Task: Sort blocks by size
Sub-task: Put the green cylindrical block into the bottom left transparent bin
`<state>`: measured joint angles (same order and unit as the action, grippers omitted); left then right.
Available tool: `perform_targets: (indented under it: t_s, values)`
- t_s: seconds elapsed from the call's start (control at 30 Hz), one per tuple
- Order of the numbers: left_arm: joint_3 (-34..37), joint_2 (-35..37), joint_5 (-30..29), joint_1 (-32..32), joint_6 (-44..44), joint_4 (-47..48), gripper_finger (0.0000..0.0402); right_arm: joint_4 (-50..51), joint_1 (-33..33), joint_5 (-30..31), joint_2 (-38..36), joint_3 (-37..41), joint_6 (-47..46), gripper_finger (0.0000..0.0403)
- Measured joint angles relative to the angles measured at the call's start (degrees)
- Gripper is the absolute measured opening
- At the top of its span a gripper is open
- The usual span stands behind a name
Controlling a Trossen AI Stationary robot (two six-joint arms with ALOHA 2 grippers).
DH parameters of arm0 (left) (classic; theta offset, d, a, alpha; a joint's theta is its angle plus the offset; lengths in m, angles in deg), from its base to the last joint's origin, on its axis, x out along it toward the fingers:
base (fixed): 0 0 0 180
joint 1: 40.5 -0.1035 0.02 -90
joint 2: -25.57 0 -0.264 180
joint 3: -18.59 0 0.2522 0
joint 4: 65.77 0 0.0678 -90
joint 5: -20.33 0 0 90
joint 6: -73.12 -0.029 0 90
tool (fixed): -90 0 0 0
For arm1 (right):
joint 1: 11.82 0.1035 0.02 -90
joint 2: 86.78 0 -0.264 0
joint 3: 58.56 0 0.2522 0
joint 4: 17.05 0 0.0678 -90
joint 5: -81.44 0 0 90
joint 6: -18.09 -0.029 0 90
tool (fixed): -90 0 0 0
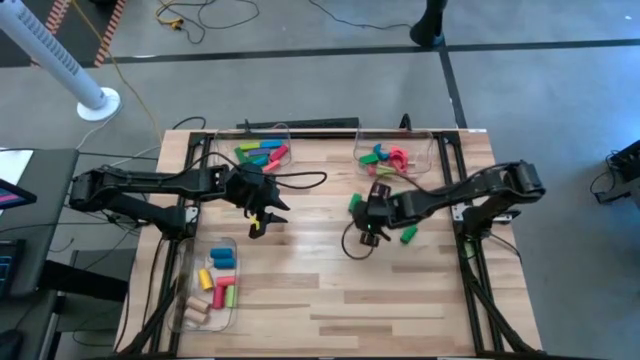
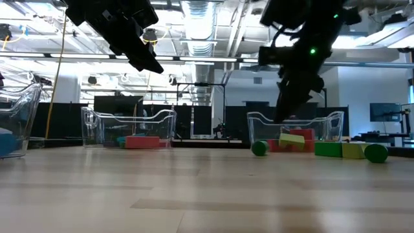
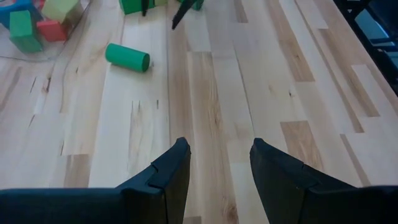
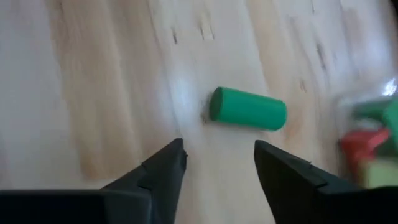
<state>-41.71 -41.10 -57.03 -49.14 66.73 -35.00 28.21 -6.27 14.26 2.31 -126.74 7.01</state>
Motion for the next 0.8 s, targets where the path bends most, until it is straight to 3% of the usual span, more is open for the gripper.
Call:
perform_targets:
  t_s: [0.17, 0.43, 0.8]
  values:
    - [0.0, 0.0, 0.0, 0.0, 0.19, 0.01, 0.0158, -0.62, -0.6, -1.55, 1.29, 0.0, 18.42, 0.0243]
    - [-0.02, 0.0, 0.0, 0.02, 0.63, -0.05, 0.0158, -0.76, -4.03, -1.33, 2.05, -0.07, 34.84, 0.0226]
    - [-0.02, 0.0, 0.0, 0.04, 0.44, -0.52, 0.0158, -1.47, -11.19, -6.14, 2.1, -0.04, 44.26, 0.0224]
